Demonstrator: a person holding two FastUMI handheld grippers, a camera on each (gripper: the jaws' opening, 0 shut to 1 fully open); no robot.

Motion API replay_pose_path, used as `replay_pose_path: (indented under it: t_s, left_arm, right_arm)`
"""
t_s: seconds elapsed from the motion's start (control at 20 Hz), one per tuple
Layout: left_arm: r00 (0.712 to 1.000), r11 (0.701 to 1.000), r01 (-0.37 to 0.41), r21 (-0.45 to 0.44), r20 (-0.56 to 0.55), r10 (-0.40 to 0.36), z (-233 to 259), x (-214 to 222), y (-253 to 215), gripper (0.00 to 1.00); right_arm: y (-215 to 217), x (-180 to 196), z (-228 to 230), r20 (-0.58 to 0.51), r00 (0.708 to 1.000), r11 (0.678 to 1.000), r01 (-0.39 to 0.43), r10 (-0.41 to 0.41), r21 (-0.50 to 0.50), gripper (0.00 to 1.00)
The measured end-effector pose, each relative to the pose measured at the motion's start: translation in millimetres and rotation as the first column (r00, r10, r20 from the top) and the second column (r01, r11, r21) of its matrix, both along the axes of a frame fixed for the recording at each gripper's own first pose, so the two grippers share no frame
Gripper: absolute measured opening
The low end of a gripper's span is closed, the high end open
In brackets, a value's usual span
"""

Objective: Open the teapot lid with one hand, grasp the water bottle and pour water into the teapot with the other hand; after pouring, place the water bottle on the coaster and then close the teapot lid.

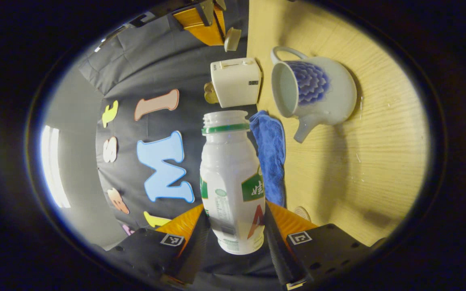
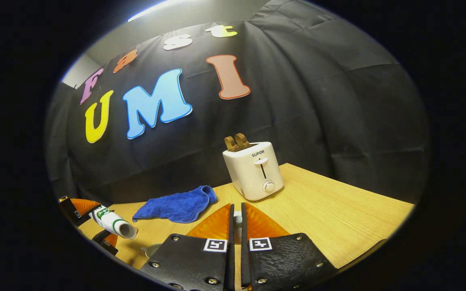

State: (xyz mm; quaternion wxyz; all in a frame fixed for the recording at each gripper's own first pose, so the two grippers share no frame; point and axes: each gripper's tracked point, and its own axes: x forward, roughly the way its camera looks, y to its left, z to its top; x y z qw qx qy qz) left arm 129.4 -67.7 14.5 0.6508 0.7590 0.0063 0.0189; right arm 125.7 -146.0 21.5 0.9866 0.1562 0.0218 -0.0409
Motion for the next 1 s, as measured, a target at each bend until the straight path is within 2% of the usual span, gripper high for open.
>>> replay_pose_path:
  t_s: [0.3,0.35,0.4,0.9,0.95,1.0]
  left_arm:
    - [1.0,0.996,0.02,0.085,0.011,-0.021,3.4,-3.7,-2.2,0.84]
    - [1.0,0.996,0.021,0.086,0.012,-0.022,3.0,-3.1,-2.2,0.78]
    - [1.0,0.996,0.023,0.09,0.012,-0.024,3.0,-2.9,-3.4,0.84]
    - [0.999,0.988,0.037,0.15,0.021,-0.04,6.8,-2.7,-5.5,0.84]
    - [0.999,0.988,0.038,0.152,0.022,-0.042,7.2,-2.3,-5.4,0.73]
    - [0.999,0.987,0.038,0.155,0.023,-0.042,7.4,-2.1,-5.8,0.76]
  right_arm:
    - [1.5,-0.5,1.1,0.003,1.0,1.0,-0.007,0.007,0.002,0.06]
    - [1.8,-0.6,1.2,0.004,1.0,1.0,-0.008,0.008,0.002,0.06]
    - [2.3,-1.1,1.9,0.004,1.0,1.0,-0.009,0.009,0.003,0.06]
    - [2.7,-0.7,1.8,0.004,1.0,1.0,-0.014,0.014,0.003,0.06]
    - [3.0,-0.9,1.3,0.004,1.0,1.0,-0.014,0.014,0.003,0.06]
    - [2.8,-1.1,1.8,0.004,1.0,1.0,-0.014,0.014,0.003,0.06]
